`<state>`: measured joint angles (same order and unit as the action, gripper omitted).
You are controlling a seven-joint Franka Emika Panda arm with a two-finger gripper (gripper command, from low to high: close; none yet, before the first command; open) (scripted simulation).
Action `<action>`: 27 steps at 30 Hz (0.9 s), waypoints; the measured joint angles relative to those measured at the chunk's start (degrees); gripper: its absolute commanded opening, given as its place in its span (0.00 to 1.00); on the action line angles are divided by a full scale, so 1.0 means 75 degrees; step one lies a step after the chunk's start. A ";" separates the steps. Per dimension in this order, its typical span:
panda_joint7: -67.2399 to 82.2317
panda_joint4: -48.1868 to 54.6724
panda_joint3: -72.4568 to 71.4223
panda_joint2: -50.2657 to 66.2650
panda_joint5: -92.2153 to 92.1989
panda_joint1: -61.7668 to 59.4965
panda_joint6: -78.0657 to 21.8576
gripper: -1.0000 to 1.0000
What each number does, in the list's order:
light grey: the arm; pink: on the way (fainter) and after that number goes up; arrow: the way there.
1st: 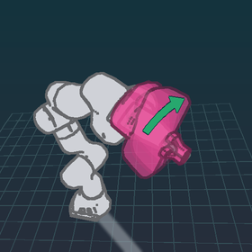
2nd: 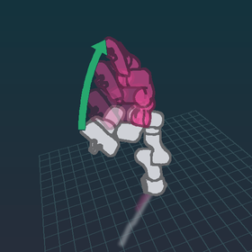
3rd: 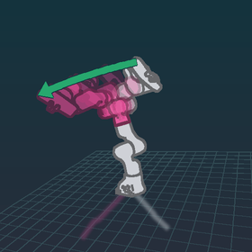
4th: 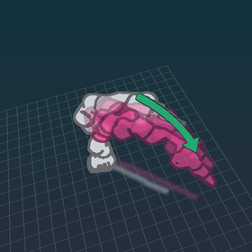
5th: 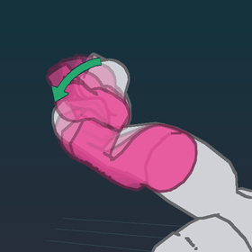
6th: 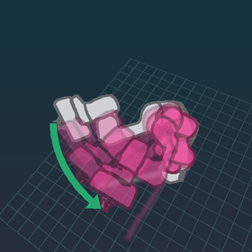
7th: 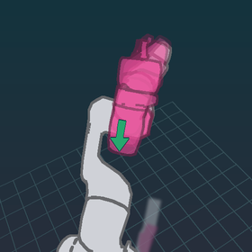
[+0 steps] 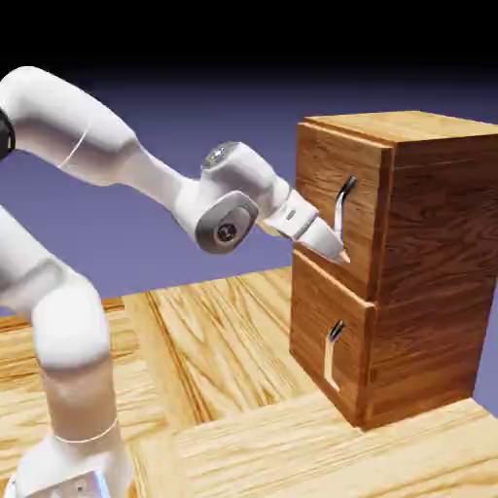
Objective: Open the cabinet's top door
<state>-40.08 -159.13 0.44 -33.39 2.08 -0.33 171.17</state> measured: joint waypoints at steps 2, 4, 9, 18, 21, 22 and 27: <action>0.0319 0.0387 0.0173 -0.0201 0.0664 -0.0144 -0.0611 1.00; 0.0059 0.0499 0.0387 -0.0358 0.1329 -0.0048 -0.0836 1.00; -0.1257 0.0465 0.0969 -0.0701 0.2990 0.0467 -0.0955 1.00; -0.3625 0.0404 0.2016 -0.1318 0.5980 0.1392 -0.1168 1.00; -0.4414 0.0383 0.2365 -0.1523 0.6977 0.1701 -0.1239 1.00; -0.4677 0.0376 0.2481 -0.1592 0.7309 0.1804 -0.1262 1.00; -0.5993 0.0342 0.3063 -0.1934 0.8970 0.2318 -0.1381 1.00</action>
<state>-85.03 -156.57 23.42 -47.90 69.36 17.06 160.81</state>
